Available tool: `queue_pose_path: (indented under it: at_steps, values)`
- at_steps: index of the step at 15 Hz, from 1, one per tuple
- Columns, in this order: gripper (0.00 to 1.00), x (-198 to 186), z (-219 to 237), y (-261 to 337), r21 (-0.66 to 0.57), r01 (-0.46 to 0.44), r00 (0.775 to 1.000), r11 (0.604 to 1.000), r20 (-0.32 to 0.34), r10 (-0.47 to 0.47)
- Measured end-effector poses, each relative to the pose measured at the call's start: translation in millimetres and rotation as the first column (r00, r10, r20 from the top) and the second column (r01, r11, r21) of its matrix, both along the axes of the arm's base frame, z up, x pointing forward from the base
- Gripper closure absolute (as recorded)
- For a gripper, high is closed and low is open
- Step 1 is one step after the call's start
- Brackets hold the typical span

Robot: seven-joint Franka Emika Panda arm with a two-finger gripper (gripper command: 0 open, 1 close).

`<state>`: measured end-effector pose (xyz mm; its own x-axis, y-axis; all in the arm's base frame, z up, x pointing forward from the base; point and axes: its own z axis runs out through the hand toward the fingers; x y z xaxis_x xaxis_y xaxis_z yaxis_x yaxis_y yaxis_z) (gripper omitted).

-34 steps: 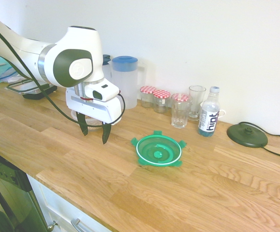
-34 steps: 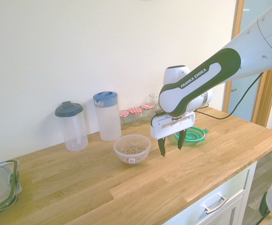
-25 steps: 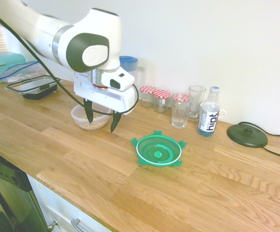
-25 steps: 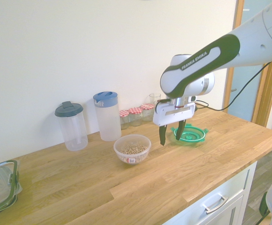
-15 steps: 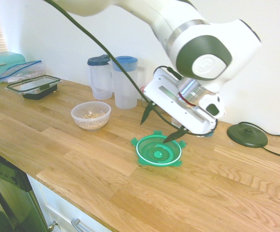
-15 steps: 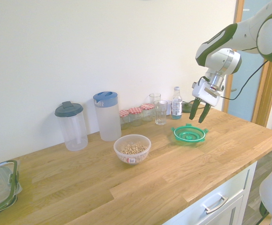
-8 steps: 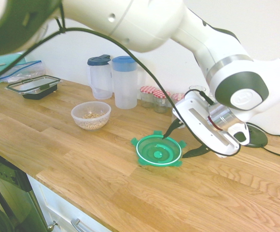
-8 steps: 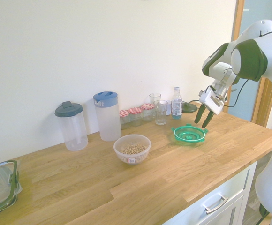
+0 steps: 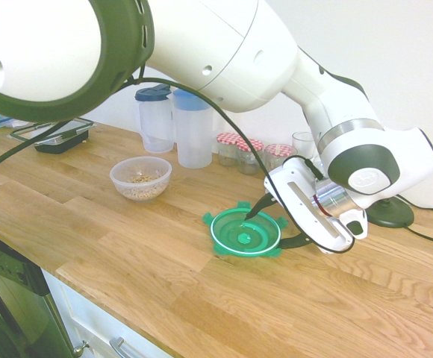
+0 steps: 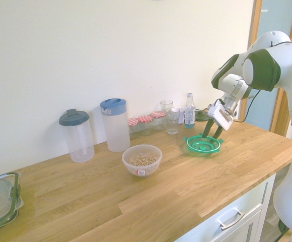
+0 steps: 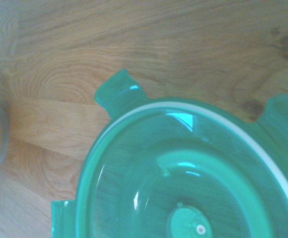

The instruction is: Cover the lid of food container

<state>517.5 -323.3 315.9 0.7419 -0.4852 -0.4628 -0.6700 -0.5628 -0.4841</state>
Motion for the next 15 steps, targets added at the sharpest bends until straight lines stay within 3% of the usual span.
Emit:
queue_pose_path:
  at_steps: [15]
  values:
    - [1.0, -15.3, -24.1, 6.4, 0.055, 0.046, 0.998, 0.997, -0.042, -0.044]
